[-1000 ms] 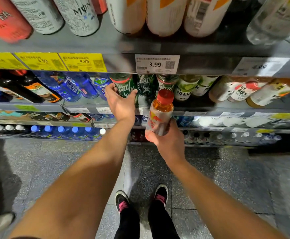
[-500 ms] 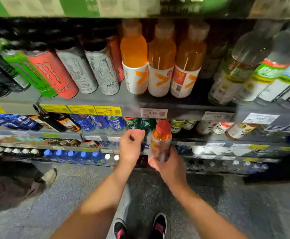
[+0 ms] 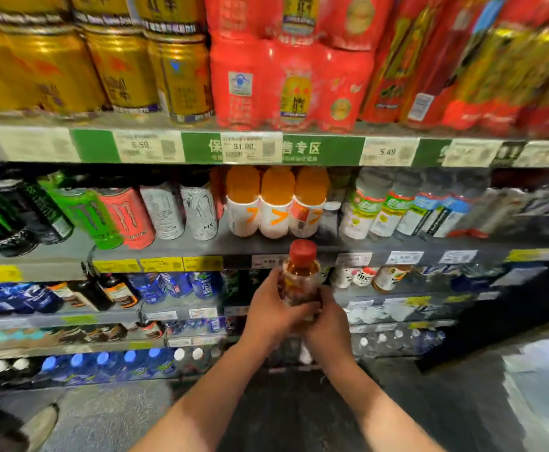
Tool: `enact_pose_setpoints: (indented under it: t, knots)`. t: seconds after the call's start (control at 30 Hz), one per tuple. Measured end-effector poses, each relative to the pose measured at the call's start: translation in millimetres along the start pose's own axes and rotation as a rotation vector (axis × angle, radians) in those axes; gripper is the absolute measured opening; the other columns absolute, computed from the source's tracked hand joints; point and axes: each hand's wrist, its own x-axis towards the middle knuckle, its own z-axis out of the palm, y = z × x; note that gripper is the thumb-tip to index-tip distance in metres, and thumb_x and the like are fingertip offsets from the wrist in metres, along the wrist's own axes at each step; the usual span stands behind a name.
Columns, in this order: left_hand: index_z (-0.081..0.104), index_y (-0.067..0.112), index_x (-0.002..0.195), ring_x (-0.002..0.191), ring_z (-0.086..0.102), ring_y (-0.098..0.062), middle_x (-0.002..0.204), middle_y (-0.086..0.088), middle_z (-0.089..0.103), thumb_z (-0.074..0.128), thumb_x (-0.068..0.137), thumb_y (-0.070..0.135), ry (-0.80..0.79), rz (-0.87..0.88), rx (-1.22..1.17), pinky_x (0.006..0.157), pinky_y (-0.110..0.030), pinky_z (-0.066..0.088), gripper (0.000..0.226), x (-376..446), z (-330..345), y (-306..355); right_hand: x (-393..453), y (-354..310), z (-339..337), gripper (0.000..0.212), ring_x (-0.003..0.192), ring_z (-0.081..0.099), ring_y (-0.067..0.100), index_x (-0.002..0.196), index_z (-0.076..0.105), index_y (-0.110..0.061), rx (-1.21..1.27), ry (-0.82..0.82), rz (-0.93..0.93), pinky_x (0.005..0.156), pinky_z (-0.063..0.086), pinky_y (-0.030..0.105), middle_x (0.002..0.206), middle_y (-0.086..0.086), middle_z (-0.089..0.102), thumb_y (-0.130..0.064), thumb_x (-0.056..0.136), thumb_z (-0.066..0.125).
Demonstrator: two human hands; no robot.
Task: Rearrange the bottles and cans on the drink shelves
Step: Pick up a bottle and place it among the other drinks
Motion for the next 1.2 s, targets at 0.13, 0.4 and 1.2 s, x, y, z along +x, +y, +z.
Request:
enact_pose_setpoints:
  t: [0.13,0.4,1.2]
  knots:
    - [0.066,0.024,0.105,0.080,0.069,0.007,0.088,0.011,0.074,0.096,0.060,0.017,0.047,0.022,-0.038,0.070,-0.008,0.048,0.055,3.4,12.6,16.3,0.3,-6.6,-20.1,0.044,0.073,0.066,-0.001,0.092,0.055,-0.042,-0.001,0.039,0.000,0.056,0.044,0.011,0.082,-0.015,0.070,-0.032,0.060,0.084]
    - [0.066,0.029,0.097,0.076,0.067,0.006,0.084,0.010,0.075,0.096,0.058,0.021,0.000,0.093,-0.026,0.068,-0.010,0.048,0.050,19.0,76.0,54.3,21.0,5.2,-91.6,0.055,0.086,0.065,-0.006,0.109,0.052,-0.041,0.023,0.100,-0.063,0.070,0.053,0.017,0.095,-0.019,0.068,-0.019,0.071,0.085]
    - [0.053,0.011,0.138,0.123,0.057,-0.020,0.132,-0.004,0.060,0.085,0.078,0.032,0.713,0.072,0.150,0.107,-0.033,0.046,0.072,132.7,188.0,68.8,121.7,108.3,-234.9,0.055,0.087,0.068,0.001,0.112,0.064,-0.029,0.051,-0.060,-0.040,0.077,0.053,0.026,0.097,-0.013,0.074,-0.042,0.064,0.087]
